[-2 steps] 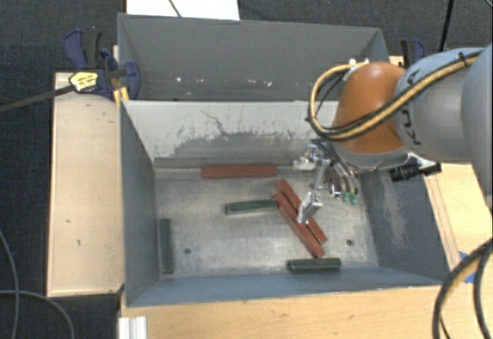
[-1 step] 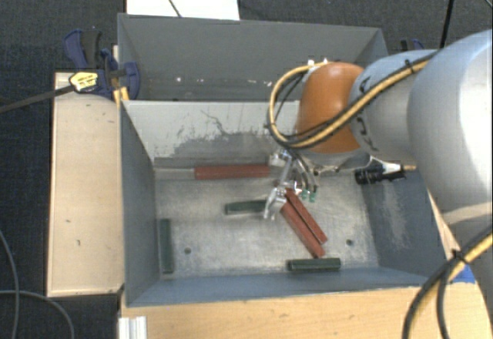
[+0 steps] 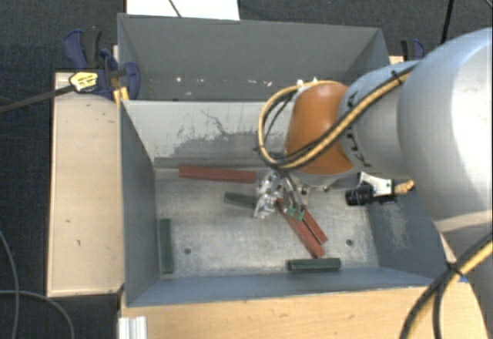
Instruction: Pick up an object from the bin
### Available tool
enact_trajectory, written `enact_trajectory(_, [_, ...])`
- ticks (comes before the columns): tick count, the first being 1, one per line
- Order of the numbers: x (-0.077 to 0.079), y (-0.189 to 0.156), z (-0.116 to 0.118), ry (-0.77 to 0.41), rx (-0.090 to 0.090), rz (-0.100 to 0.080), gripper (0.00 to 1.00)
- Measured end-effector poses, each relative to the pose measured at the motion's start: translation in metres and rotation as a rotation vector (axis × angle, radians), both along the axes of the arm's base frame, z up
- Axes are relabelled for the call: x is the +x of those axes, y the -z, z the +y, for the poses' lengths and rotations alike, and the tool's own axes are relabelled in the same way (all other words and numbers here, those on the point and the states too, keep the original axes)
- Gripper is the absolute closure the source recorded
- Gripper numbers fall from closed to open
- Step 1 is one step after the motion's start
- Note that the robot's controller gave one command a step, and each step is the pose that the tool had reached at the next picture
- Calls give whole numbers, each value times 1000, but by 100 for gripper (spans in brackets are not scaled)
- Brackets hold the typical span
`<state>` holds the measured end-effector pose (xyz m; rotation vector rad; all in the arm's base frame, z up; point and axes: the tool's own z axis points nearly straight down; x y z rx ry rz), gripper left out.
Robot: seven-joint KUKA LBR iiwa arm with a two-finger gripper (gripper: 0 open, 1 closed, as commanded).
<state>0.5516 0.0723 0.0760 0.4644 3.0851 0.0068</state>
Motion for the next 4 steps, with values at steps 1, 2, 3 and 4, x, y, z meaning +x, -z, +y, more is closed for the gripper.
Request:
enact_trajectory(1, [0,0,0,-1,0,0,100])
enact_trajectory(2, [22,-17,1,1,-1,21,100])
enact_trajectory(3, [4,-57,12,-3,-1,23,100])
enact_trajectory(4, [22,-173,14,-18,-1,20,100])
